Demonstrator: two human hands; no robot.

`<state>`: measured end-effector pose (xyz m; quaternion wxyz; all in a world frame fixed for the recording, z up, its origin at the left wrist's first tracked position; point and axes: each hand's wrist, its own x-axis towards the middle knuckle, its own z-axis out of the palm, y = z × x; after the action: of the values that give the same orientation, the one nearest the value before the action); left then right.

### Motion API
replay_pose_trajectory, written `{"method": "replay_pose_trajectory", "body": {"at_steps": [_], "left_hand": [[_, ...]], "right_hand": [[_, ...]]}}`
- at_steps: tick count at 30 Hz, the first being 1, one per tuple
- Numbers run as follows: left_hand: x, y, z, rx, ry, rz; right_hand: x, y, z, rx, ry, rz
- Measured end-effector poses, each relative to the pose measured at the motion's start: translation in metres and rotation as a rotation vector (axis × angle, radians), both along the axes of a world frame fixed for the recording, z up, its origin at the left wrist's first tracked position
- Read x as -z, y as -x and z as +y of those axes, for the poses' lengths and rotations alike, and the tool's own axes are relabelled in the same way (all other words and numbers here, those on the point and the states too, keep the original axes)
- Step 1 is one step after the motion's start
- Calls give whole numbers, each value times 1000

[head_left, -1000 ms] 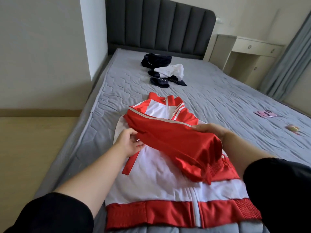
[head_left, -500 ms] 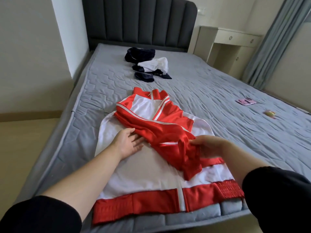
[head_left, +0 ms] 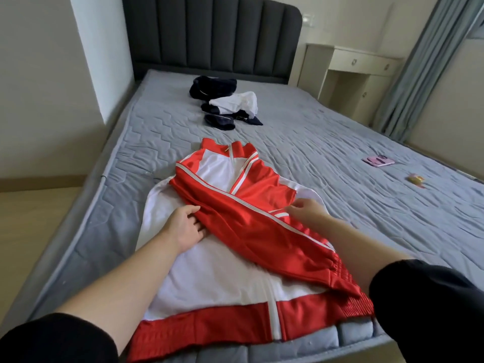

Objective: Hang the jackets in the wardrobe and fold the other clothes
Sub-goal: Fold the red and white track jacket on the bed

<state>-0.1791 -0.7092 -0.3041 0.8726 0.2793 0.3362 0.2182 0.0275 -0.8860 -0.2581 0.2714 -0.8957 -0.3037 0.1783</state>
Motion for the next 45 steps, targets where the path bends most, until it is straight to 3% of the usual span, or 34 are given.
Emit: {"method": "replay_pose_trajectory", "body": {"at_steps": [6, 9, 14, 17, 19, 20, 22, 25, 28, 31, 33, 38, 42, 45], "left_hand": [[4, -10, 30, -204, -48, -21], [11, -19, 53, -307, -222, 162], [21, -36, 84, -367, -667, 733], [23, -38, 95, -377, -793, 808], [26, -30, 102, -350, -852, 816], [29, -25, 107, -377, -829, 766], [29, -16, 114, -470, -539, 533], [26, -7, 118, -399, -139, 320], [23, -5, 120, -328, -77, 244], [22, -9, 124, -318, -144, 272], [28, -15, 128, -365, -276, 397], [38, -21, 127, -514, -435, 508], [37, -22, 118, -597, -536, 601], [37, -26, 113, -646, -661, 699]], "right_hand": [[22, 28, 98, -182, -175, -188], [23, 43, 151, -266, -162, -180], [31, 58, 198, -326, -97, -129], [31, 53, 209, -308, -52, -123], [27, 37, 211, -143, -87, -124], [26, 25, 208, -46, -94, -90], [27, 6, 196, 44, 16, 5], [28, -1, 183, -36, 298, 97], [23, -3, 201, -83, 134, -51], [18, 7, 226, -118, -59, -160], [20, 16, 245, -161, -133, -151], [17, 28, 282, -217, -134, -238], [28, 8, 266, 104, -258, -192], [51, -5, 235, 229, -138, -190]]}}
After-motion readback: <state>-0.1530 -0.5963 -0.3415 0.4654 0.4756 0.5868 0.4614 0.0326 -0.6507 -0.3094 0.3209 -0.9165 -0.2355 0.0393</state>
